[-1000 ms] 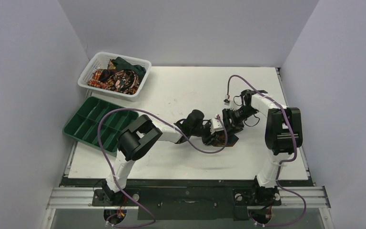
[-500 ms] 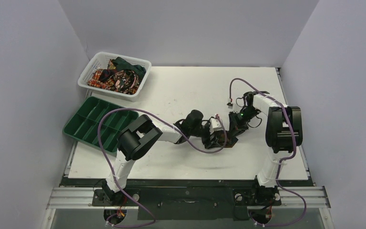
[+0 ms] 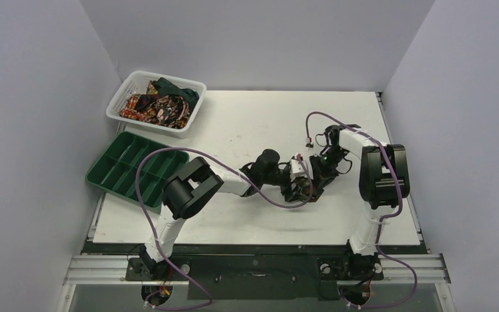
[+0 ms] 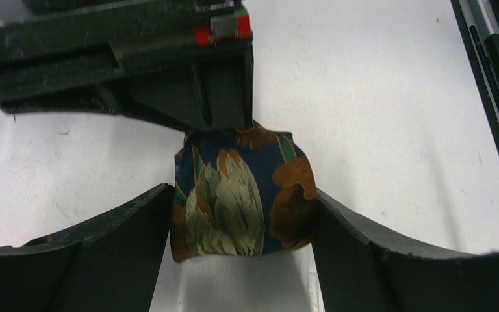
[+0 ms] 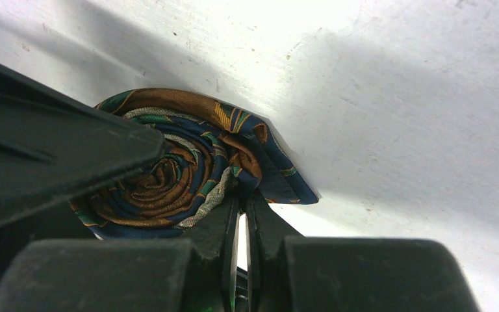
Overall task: Roll the ties
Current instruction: Roll the tie at the center of the board.
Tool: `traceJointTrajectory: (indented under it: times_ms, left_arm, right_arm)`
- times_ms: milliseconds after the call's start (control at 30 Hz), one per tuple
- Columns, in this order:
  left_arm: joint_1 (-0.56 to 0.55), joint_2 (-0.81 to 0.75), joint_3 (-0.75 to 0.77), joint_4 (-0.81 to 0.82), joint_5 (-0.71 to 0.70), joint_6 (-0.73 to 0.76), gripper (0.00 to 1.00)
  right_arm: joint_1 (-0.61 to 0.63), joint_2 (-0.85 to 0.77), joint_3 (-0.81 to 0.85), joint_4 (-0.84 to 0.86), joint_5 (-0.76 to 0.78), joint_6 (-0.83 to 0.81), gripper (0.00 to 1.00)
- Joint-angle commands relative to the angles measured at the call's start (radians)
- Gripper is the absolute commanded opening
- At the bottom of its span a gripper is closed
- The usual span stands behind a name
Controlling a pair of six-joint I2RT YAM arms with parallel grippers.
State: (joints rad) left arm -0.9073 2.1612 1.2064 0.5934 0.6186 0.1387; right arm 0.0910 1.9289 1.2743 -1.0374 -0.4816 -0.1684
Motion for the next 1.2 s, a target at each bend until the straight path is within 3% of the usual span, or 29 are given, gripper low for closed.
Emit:
traceJointTrajectory:
  times_ms: [0, 67, 167, 267, 333, 367, 400, 533, 700, 800, 933, 1167]
  left_arm:
    - [-0.01, 0.026, 0.066, 0.076, 0.03, -0.001, 0.71]
    - [-0.011, 0.033, 0.071, 0.075, 0.031, 0.001, 0.69]
    - [-0.01, 0.029, 0.048, 0.04, 0.028, 0.025, 0.48]
    - [0.005, 0.002, -0.068, 0.033, 0.037, 0.064, 0.25]
    - [0.01, -0.013, -0.129, 0.009, 0.04, 0.104, 0.14]
    - [0.015, -0.011, -0.156, -0.007, 0.041, 0.124, 0.12]
    - [0.018, -0.002, -0.166, -0.011, 0.041, 0.13, 0.1]
    - [0.036, 0.037, -0.173, -0.036, 0.049, 0.157, 0.08]
    - [0.041, 0.057, -0.166, -0.053, 0.067, 0.183, 0.08]
    - [0.042, 0.062, -0.171, -0.05, 0.069, 0.181, 0.08]
    - [0.042, 0.066, -0.174, -0.051, 0.068, 0.176, 0.08]
    - [0.045, 0.063, -0.185, -0.048, 0.079, 0.174, 0.08]
  right_arm:
    - [0.03, 0.048, 0.001, 0.051, 0.065, -0.01, 0.0]
    - [0.035, 0.047, 0.007, 0.05, 0.051, -0.007, 0.0]
    - [0.033, 0.036, 0.02, 0.035, 0.026, -0.008, 0.0]
    - [-0.001, 0.014, 0.04, -0.01, -0.053, -0.011, 0.0]
    - [-0.047, 0.003, 0.04, -0.033, -0.147, -0.003, 0.14]
    - [-0.077, 0.0, 0.031, -0.039, -0.179, 0.008, 0.24]
    - [-0.1, -0.008, 0.026, -0.052, -0.231, 0.01, 0.28]
    - [-0.171, -0.036, -0.009, -0.06, -0.325, 0.015, 0.47]
    - [-0.181, -0.002, -0.083, 0.008, -0.397, 0.061, 0.53]
    - [-0.179, 0.022, -0.146, 0.141, -0.4, 0.097, 0.7]
    - [-0.175, 0.086, -0.171, 0.175, -0.45, 0.066, 0.75]
    - [-0.156, 0.008, -0.197, 0.204, -0.532, 0.036, 0.75]
